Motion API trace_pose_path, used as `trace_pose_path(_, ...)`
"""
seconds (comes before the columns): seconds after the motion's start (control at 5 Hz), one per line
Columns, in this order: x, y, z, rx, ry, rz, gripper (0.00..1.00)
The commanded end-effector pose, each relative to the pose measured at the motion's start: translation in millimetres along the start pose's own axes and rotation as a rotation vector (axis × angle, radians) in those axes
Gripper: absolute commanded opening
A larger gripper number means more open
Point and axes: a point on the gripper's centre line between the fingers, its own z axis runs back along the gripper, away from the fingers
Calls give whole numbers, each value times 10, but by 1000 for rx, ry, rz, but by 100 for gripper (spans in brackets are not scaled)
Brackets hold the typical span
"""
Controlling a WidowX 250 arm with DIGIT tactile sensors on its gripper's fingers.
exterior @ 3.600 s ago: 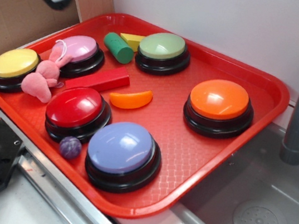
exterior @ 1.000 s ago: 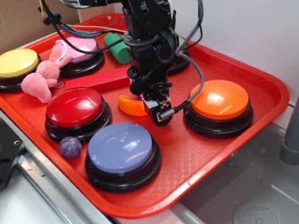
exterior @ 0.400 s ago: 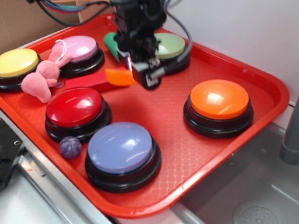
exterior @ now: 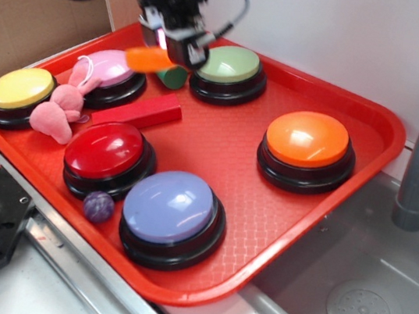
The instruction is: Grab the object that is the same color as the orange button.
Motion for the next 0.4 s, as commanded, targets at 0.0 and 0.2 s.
trace_pose_path(0.0,82,72,610,110,-112,32,0)
trace_pose_path(0.2,51,54,614,152,-76,13,0)
